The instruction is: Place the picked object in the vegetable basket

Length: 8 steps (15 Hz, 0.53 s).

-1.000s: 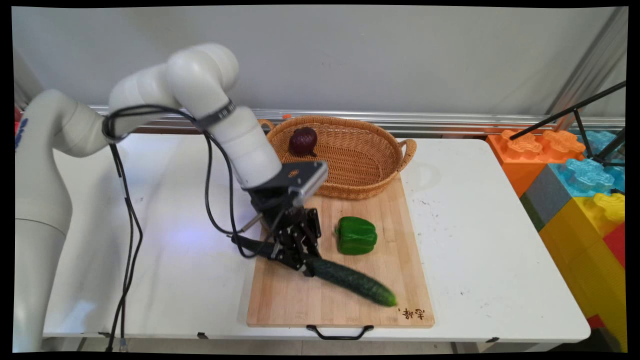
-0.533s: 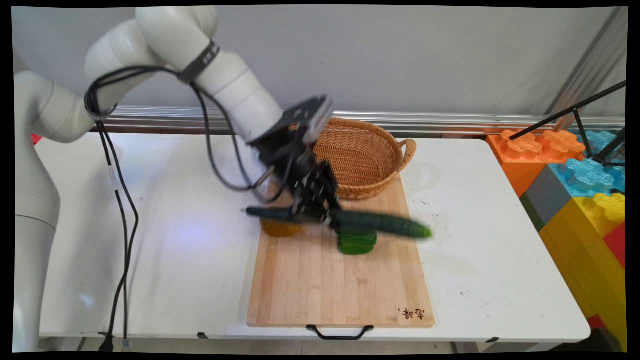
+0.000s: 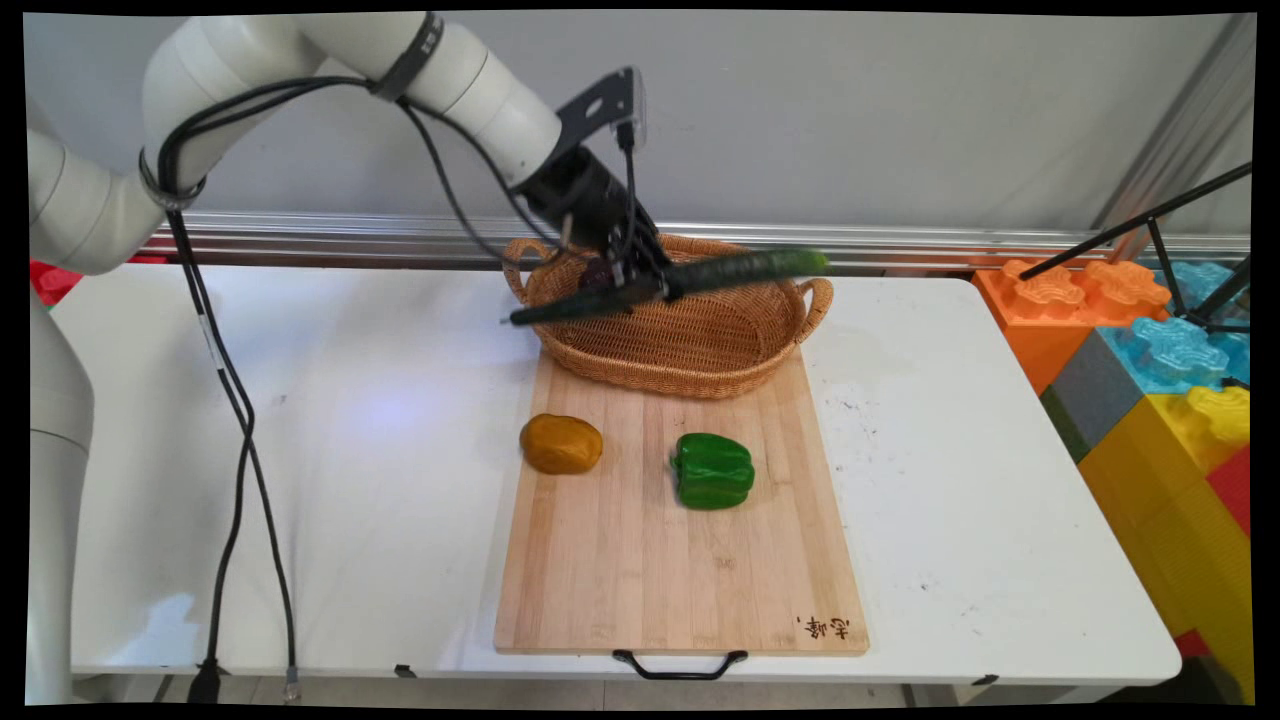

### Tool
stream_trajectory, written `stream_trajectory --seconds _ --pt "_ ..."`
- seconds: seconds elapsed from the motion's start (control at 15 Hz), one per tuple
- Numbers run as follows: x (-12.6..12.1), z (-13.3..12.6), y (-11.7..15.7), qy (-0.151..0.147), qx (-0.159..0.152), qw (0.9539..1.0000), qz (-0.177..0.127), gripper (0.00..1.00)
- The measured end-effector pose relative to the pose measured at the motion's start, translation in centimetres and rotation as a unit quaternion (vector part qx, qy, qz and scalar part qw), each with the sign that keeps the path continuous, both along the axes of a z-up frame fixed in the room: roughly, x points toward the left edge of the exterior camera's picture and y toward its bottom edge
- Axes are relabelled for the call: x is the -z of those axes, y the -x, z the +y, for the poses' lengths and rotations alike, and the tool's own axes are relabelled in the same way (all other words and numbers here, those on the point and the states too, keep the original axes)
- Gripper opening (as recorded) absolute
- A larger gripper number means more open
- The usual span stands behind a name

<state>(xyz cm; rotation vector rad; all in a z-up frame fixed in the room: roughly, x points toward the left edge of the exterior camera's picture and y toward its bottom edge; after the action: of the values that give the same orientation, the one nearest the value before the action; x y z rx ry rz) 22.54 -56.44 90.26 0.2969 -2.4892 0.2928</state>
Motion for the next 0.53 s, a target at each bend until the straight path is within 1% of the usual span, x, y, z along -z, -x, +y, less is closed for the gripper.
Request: stream_trajectory --seconds 0.13,0.27,0.4,0.53 --pt "0.3 -2.7 -1.2 0.019 -0.043 0.9988 -0.014 0.00" --pt "0.9 -4.9 -2.1 0.030 -0.065 0.9967 -0.037 0.00" --pt "1.8 -6.6 -2.2 0.034 -0.070 0.9955 -0.055 0.00" --pt "2.6 -7.7 -1.8 0.031 -0.069 0.9954 -0.058 0.00"
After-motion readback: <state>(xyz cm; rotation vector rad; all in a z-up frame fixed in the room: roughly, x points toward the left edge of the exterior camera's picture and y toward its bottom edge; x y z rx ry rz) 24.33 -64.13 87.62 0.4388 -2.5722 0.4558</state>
